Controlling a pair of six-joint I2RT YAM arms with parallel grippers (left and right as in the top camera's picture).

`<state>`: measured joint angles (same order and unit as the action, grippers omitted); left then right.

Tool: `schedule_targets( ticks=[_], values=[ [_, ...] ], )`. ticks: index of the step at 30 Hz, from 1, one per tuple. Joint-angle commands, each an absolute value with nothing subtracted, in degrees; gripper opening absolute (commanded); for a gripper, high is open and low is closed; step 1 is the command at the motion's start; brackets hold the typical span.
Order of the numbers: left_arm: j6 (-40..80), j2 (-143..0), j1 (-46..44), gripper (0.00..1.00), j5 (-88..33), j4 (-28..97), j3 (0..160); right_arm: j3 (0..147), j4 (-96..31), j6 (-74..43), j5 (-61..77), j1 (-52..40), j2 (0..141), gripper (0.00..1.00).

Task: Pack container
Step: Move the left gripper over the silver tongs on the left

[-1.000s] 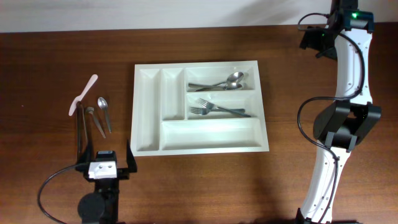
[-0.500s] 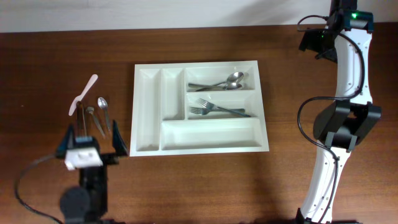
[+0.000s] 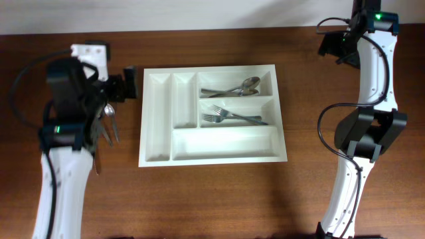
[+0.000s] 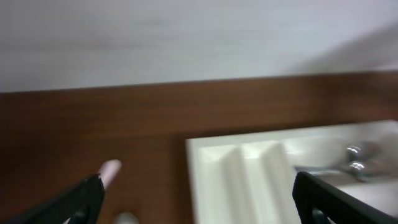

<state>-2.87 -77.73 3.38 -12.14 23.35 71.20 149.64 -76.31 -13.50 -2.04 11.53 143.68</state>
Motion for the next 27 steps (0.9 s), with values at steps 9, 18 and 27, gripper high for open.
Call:
schedule_targets(
  ticks=[9, 18, 27],
  values=[
    [-2.2, -88.5, 3.1, 0.99, -40.9, 28.8, 73.0, 149.4, -77.6, -14.0, -1.7, 11.2, 143.8, 0.99],
    [-2.2, -89.0, 3.2, 1.00, -42.2, 32.4, 73.0, 149.4, -78.7, -14.0, -1.7, 10.1, 143.8, 0.99],
    [5.1, -89.1, 5.5, 1.00, -2.3, 41.8, 73.1, 149.4, -78.7, -14.0, -1.7, 8.8, 143.8, 0.99]
  ],
)
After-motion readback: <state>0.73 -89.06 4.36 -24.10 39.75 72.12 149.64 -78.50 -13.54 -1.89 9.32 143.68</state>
